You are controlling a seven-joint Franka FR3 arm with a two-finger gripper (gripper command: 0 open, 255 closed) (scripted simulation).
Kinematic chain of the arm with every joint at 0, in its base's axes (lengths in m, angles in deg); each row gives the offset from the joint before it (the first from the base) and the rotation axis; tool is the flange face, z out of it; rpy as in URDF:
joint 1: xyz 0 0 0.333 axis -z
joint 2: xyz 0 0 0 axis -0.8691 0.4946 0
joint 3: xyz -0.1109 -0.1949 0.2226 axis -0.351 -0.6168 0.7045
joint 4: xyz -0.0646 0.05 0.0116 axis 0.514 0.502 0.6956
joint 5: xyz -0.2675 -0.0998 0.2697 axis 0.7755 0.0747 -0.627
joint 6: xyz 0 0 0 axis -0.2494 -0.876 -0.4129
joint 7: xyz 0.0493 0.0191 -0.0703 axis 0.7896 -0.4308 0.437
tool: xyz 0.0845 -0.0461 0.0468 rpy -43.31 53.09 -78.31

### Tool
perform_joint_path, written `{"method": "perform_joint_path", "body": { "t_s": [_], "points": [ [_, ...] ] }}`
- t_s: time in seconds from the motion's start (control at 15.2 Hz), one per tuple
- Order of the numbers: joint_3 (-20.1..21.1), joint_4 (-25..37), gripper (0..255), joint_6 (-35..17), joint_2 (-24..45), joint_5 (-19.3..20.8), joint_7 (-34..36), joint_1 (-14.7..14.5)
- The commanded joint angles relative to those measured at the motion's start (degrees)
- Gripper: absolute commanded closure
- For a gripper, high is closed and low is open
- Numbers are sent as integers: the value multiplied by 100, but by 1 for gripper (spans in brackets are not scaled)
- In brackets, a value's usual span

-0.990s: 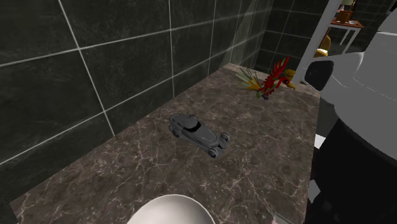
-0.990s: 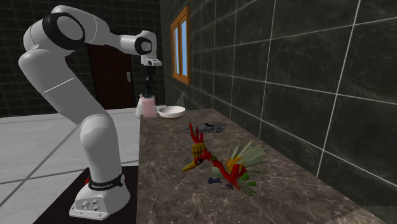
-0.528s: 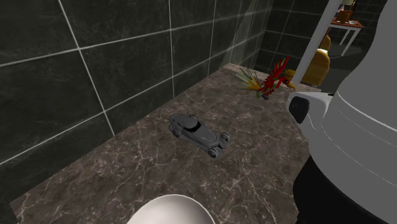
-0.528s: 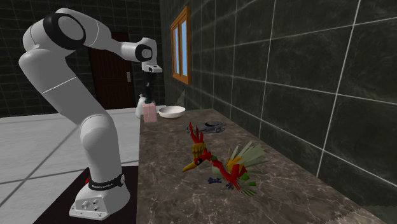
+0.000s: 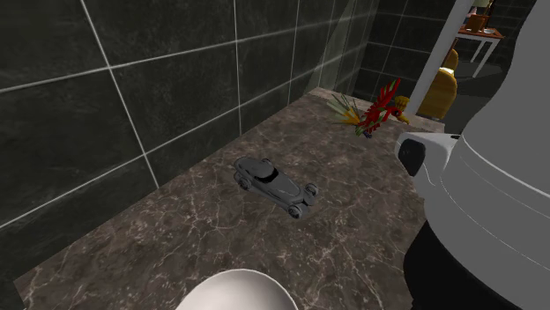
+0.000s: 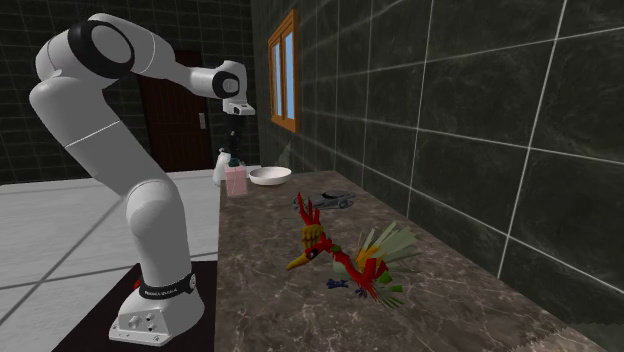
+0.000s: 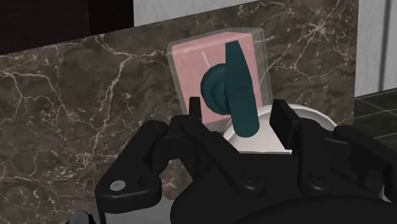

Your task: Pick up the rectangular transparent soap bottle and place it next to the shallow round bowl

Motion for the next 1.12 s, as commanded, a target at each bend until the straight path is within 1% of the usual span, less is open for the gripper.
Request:
{"method": "perform_joint_path", "body": {
  "t_s": [0.0, 0.26, 0.53, 1.06],
  "points": [
    [0, 0, 0, -1, 0, 0, 0, 0],
    [0, 0, 0, -1, 0, 0, 0, 0],
    [-225, 652, 0, 716, -45, 114, 35, 47],
    [-226, 652, 0, 716, -45, 114, 35, 47]
  ]
}}
